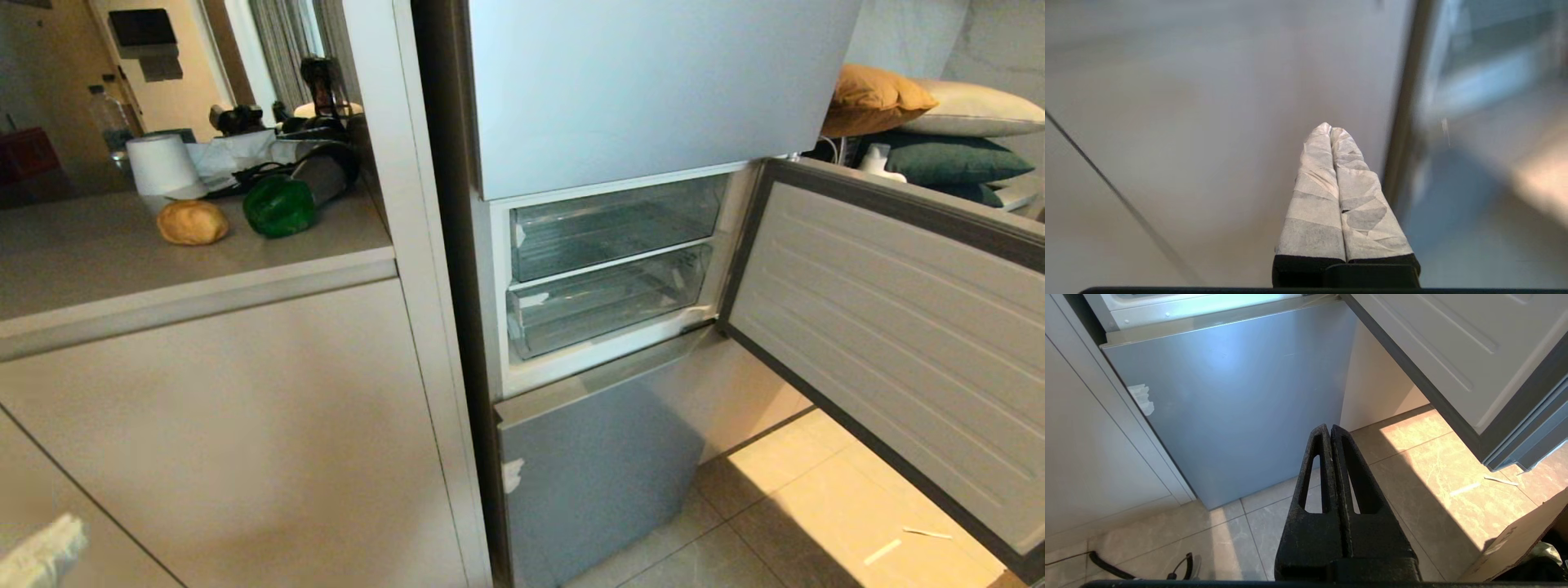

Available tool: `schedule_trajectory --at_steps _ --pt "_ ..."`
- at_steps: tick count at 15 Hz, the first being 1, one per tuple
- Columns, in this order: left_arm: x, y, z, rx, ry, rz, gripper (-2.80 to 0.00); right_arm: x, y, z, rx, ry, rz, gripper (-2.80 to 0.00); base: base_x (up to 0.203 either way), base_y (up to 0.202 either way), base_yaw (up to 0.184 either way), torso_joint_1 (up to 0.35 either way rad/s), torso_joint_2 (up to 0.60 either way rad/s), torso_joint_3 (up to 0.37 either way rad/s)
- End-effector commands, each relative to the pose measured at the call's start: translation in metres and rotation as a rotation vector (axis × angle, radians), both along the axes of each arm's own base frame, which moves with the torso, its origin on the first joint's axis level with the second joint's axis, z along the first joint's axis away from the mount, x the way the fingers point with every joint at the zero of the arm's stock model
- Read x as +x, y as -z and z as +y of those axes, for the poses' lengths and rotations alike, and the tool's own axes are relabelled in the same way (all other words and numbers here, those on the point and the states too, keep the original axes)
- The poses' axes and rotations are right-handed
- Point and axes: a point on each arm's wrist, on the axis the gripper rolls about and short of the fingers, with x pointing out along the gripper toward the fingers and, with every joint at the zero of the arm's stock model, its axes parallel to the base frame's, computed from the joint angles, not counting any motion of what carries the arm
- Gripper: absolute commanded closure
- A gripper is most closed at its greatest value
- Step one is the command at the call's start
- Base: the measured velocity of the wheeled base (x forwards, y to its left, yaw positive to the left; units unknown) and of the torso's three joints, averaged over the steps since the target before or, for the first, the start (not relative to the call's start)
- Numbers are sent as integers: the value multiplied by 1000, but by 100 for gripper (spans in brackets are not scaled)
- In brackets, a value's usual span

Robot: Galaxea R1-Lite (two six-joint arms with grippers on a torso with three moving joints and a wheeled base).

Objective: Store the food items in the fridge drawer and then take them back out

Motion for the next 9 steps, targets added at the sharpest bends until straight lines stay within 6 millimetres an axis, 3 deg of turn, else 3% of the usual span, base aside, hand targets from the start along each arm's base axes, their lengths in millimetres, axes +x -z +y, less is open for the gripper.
schedule_trajectory --at_steps 1,5,9 --pt "-26 30 0 26 25 42 0 0 0 0 -1 -1 3 0 0 0 0 0 0 0" --pt "-56 59 -1 40 49 30 0 0 0 0 -1 -1 2 0 0 0 0 0 0 0" --pt "-58 64 -2 0 75 -21 0 0 0 0 -12 -5 2 0 0 0 0 0 0 0"
